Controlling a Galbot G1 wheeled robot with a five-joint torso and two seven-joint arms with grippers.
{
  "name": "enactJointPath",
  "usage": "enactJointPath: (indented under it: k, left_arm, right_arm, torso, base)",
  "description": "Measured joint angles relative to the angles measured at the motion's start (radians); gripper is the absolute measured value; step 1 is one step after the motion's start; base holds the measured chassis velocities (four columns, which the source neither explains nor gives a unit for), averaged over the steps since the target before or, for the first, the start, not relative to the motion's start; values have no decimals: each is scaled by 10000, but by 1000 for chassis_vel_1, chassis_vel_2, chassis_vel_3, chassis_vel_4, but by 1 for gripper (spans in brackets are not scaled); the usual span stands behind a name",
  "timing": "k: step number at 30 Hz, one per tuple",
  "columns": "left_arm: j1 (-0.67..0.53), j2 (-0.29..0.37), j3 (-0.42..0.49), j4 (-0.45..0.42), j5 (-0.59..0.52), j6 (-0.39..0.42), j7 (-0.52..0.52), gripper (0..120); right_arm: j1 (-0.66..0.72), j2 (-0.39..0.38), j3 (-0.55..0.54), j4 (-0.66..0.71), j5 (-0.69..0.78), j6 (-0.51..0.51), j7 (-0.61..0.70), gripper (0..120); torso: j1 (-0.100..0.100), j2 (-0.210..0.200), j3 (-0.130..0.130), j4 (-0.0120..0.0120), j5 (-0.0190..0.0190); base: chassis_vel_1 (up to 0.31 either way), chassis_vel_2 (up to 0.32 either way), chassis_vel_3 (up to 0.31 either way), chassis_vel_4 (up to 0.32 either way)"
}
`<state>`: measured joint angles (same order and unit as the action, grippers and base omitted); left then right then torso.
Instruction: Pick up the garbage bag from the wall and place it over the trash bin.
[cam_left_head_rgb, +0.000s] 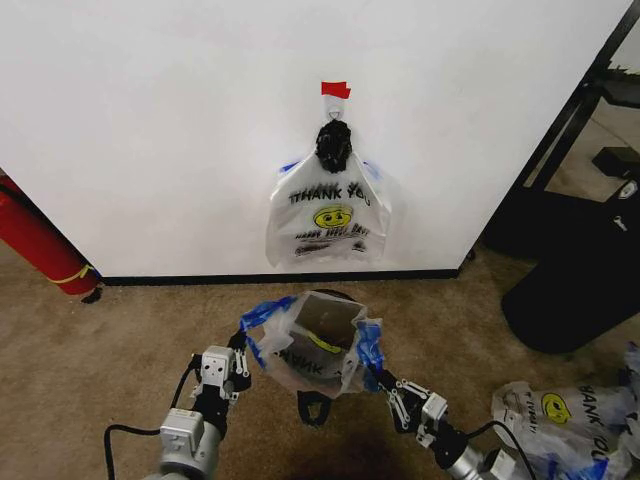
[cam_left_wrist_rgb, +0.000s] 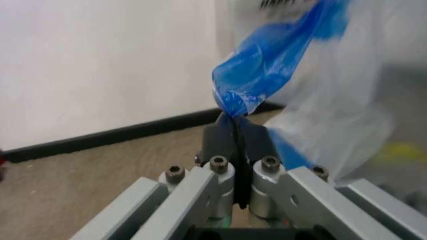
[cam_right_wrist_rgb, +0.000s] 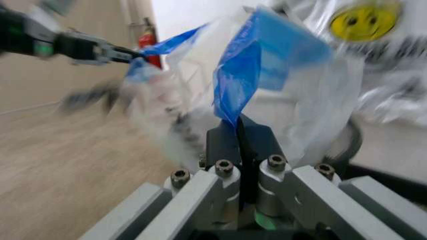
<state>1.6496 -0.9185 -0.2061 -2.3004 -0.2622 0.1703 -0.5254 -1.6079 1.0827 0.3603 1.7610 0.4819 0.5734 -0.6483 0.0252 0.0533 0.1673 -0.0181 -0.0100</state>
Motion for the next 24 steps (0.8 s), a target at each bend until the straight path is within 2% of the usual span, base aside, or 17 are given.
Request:
enactJointPath:
  k: [3,5,12,15,19,24]
  left_arm:
    - [-418,-30,43,1029,155,18,26,0]
    - [-496,-36,76,1363,237,13,85,0]
    - [-373,-19,254,1908,648,-134,473,0]
    - [-374,-17,323,2037,711,-163,620,0]
    - [-671,-102,473,2349,774,-215,802,0]
    - [-1239,-190,722,2842,869,-177,1023,0]
  right_arm:
    - [382,-35,201,-1022,546,72,-1359,0]
    - [551,-21,254,-1464,698,95,-1652,0]
    - [806,100,229,-2238,890,150,-2119,0]
    - [927,157,176,-2434,849,151,-2081,0]
    - [1228,332,-17,-2745,878,257,-1295,0]
    - [1655,646,-300,-3087,1648,200,-370,0]
  torso:
    - [0,0,1,1,0]
    - [0,0,1,0,-1]
    - [0,0,1,0,0]
    - [0,0,1,0,0]
    - [0,0,1,1,0]
    - [0,0,1,0,-1]
  base:
    - [0,0,0,0]
    - [0,0,0,0]
    - [0,0,0,0]
    - [0,0,0,0]
    - [0,0,0,0]
    - [0,0,0,0]
